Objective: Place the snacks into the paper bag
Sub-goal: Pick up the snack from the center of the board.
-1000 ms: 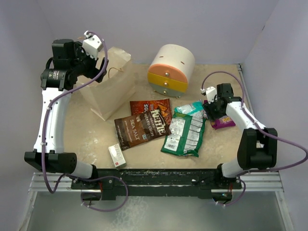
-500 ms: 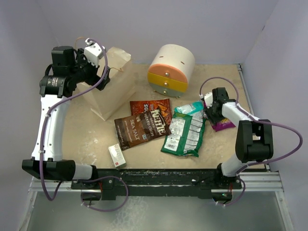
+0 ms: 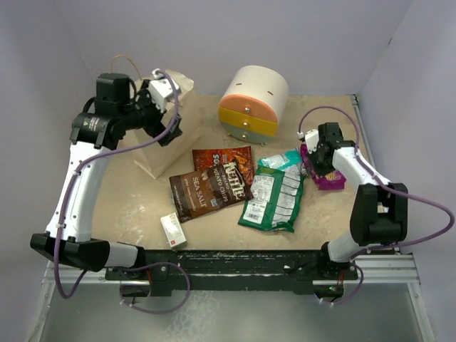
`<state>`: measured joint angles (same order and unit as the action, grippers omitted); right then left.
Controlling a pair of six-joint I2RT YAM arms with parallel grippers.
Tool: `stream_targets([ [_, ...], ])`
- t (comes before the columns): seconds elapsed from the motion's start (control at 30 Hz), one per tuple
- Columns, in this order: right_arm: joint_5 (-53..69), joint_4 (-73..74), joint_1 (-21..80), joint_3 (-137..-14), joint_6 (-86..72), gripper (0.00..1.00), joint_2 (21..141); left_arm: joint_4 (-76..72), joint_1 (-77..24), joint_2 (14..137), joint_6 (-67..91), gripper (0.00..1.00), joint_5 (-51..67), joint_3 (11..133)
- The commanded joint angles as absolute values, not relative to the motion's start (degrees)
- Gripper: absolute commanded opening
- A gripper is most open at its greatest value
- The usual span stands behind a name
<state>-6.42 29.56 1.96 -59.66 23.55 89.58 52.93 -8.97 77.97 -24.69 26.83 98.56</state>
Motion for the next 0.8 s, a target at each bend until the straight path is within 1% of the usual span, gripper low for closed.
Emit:
stream_targets([
  [0.0, 0.15, 34.58, 2.24, -65.04, 22.52, 0.0, 82.92, 55.34, -15.33, 75.36, -29.09, 1.0, 33.53, 98.85],
  [0.27, 7.94, 41.44, 2.2, -75.32, 25.87, 0.0, 77.26, 57.56, -18.11, 76.19, -33.76, 0.99, 44.48, 100.04],
  [0.5, 22.66, 48.42, 2.2, -84.88, 28.37, 0.0, 77.11, 57.09, -20.88, 78.6, -38.58, 0.97, 48.83, 97.96],
  [0.63, 31.65, 51.27, 2.33, -87.77, 30.59, 0.0, 77.46, 52.89, -22.95, 79.06, -39.58, 0.97, 50.16, 95.78],
  [0.77, 40.01, 53.0, 2.55, -89.79, 31.67, 0.0, 77.76, 53.21, -25.5, 81.69, -43.37, 0.99, 51.45, 96.68],
])
